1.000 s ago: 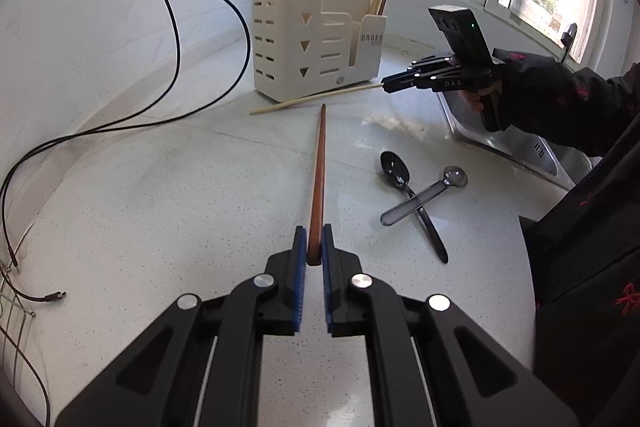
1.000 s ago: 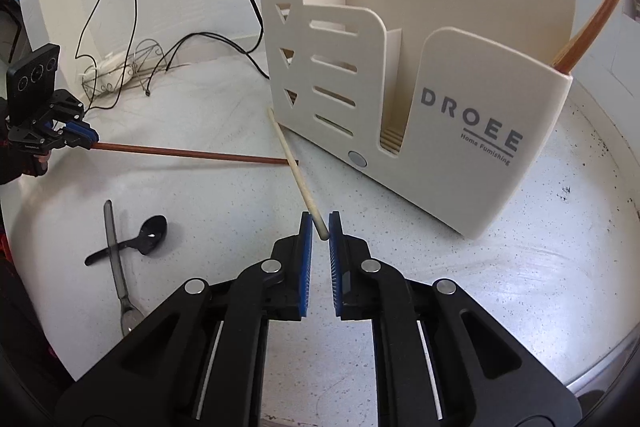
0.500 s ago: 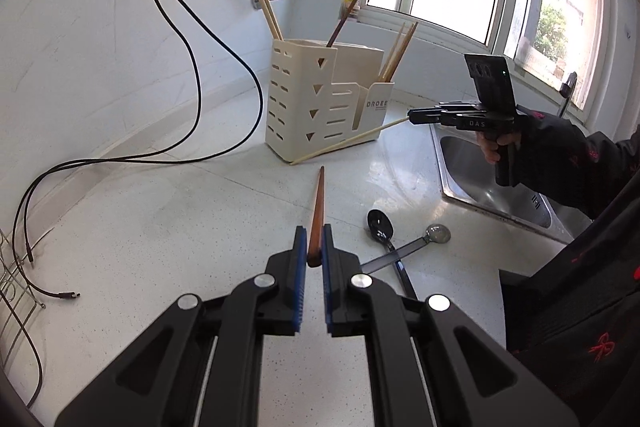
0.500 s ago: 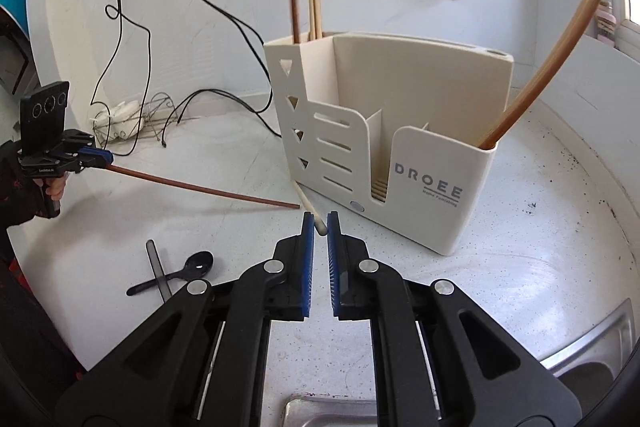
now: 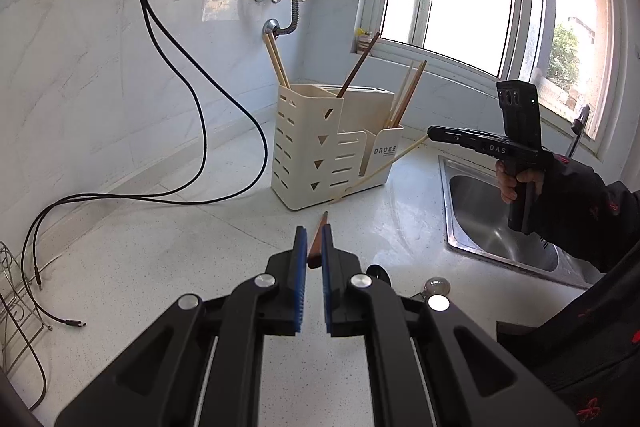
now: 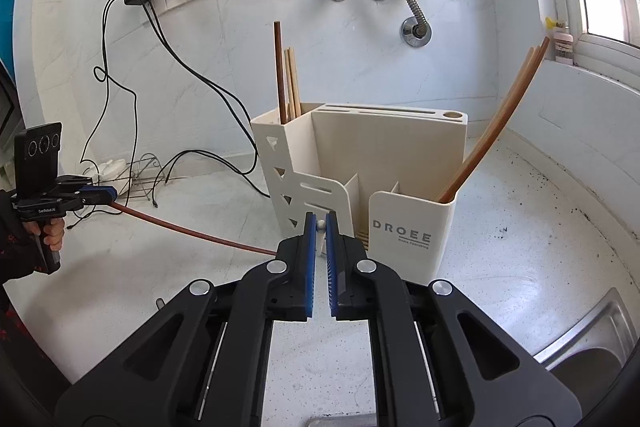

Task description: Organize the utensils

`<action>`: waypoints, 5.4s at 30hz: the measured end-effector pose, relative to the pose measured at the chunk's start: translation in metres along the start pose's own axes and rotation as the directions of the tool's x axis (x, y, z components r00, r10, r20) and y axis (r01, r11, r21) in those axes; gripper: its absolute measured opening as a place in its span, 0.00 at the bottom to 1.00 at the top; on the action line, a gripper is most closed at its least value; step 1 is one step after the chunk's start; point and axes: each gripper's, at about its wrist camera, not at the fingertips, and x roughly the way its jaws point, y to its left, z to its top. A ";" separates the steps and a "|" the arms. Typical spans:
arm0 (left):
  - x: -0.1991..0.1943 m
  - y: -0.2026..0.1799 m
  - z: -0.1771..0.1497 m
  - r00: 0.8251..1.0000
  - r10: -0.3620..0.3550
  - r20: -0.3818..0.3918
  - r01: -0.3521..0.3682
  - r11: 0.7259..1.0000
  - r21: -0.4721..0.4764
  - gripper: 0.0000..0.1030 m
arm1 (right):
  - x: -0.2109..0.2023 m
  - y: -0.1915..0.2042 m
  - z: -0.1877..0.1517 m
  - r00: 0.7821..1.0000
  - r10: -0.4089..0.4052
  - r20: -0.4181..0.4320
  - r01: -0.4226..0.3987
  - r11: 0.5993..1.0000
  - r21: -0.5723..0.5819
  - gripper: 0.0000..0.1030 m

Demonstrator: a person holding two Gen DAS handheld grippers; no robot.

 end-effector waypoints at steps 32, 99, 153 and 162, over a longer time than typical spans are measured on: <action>-0.019 -0.024 0.093 0.975 0.003 0.220 0.001 1.000 -0.014 0.00 | -0.096 -0.002 0.069 0.963 -0.160 0.215 0.159 0.987 0.025 0.04; 0.076 0.202 -0.066 0.891 0.240 -0.384 -0.296 0.951 -0.093 0.58 | -0.079 -0.016 0.050 0.958 -0.231 0.172 0.202 0.965 0.168 0.05; -0.012 0.056 0.042 0.935 0.352 0.033 -0.347 0.932 -0.099 0.07 | -0.095 -0.016 0.064 0.941 -0.262 0.214 0.230 0.960 0.162 0.05; 0.001 0.054 0.072 0.919 0.385 0.085 -0.371 0.918 -0.144 0.06 | -0.097 -0.021 0.066 0.936 -0.262 0.234 0.223 0.958 0.181 0.05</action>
